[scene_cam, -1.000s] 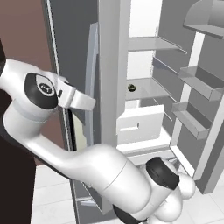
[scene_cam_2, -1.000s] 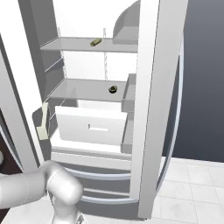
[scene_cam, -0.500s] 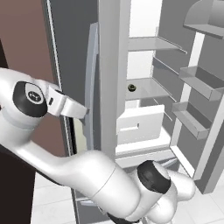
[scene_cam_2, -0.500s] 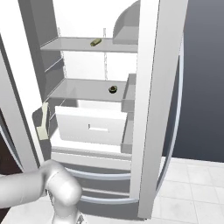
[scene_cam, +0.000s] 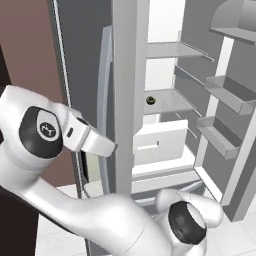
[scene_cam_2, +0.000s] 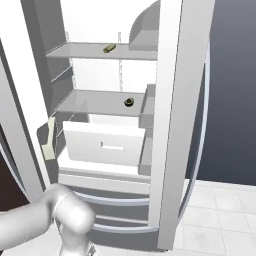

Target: Retrieve the butter from the fridge and place it on a plate on the dining table. Then retrieve the butter knife by the fridge and place it near the plate.

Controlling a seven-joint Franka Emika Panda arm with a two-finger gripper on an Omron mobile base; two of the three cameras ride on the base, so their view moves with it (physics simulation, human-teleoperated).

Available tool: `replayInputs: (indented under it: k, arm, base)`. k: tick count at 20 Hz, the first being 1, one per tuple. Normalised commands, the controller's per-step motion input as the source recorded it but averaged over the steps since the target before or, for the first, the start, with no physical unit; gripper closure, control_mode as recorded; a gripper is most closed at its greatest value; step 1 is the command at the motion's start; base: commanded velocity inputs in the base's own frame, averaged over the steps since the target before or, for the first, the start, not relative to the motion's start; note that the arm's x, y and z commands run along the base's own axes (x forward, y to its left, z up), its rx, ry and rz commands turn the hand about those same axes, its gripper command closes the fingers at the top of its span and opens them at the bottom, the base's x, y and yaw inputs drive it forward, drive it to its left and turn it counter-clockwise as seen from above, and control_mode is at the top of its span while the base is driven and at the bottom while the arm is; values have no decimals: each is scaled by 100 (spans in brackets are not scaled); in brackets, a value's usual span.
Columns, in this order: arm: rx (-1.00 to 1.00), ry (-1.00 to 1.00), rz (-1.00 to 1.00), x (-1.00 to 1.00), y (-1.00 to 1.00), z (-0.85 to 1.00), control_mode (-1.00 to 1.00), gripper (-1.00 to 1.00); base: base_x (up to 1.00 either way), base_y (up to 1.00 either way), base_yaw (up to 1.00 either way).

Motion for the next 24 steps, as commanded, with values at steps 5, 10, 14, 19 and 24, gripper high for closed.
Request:
replayInputs:
  k: [5,10,14,19,24]
  arm:
    - [14,0,0,-74,-75,-4,-100,-100]
    - [24,0,6,-48,-70,0,-100,-100]
    - [46,2,1,-1,-76,0,-100,-100]
    - [42,13,0,30,-84,0,-100,-100]
    - [37,6,0,19,-54,-3,-100,-100]
  base:
    - [0,0,0]
    - [0,0,0]
    - [0,0,0]
    - [0,0,0]
    - [0,0,0]
